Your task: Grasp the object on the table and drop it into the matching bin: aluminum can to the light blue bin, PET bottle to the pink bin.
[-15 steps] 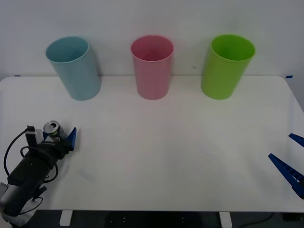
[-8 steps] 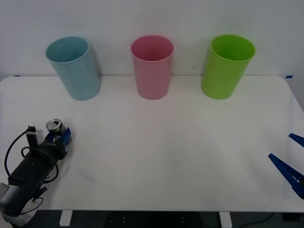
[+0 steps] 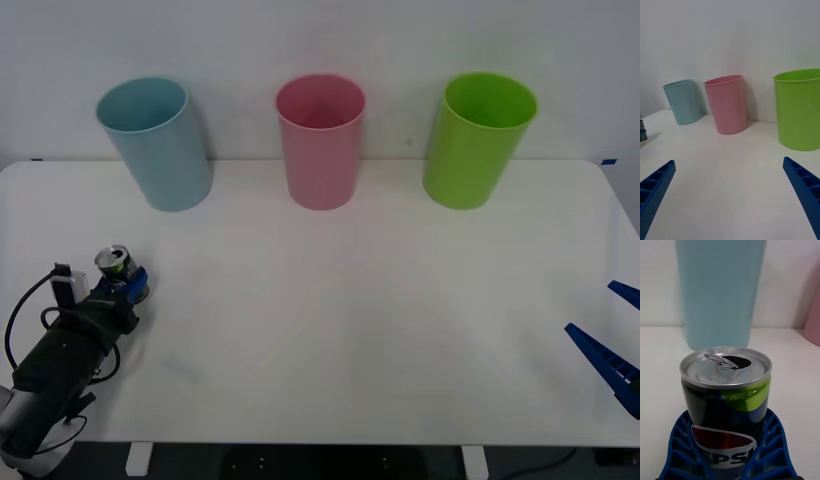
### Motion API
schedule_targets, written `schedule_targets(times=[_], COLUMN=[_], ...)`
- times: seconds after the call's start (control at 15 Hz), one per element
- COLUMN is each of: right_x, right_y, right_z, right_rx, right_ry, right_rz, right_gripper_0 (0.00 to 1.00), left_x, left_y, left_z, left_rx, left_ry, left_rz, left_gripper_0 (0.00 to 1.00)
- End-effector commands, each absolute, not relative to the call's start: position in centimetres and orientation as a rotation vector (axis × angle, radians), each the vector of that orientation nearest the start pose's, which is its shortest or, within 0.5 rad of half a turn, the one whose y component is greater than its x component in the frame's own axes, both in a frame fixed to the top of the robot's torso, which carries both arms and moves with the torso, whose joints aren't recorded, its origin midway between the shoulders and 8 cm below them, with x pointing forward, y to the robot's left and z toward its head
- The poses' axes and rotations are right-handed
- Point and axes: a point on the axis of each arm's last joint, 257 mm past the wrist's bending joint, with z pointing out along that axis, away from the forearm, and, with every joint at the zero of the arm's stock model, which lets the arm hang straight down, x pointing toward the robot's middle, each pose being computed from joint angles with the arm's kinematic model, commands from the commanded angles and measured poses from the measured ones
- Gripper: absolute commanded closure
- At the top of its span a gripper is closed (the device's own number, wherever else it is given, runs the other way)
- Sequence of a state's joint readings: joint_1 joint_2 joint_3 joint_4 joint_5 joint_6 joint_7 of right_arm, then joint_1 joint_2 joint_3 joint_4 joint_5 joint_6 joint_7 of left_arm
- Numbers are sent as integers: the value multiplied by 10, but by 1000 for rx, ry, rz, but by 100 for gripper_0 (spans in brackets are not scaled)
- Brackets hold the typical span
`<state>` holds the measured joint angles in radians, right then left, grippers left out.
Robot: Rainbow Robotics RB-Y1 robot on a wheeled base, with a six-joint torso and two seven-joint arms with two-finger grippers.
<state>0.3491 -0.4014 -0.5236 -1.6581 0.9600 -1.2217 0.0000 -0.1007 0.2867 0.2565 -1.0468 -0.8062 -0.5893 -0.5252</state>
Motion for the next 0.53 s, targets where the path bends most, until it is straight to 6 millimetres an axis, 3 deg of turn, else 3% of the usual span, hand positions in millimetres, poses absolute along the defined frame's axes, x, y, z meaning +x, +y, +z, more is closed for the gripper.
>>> schedule_targets(times=[0.07,0.53], right_x=[342,342], right_y=[-330,-330], right_z=[-169,-169], right_rx=[-465,-465], right_ry=[1441,1441], right_rz=[567,567], right_gripper_0=[0,0], left_x=[523,503], left_y=[348,342], left_z=[-279,-214], left_rx=[93,157], left_ry=[1556,1438], left_rz=[-184,-164], left_gripper_0=[100,100])
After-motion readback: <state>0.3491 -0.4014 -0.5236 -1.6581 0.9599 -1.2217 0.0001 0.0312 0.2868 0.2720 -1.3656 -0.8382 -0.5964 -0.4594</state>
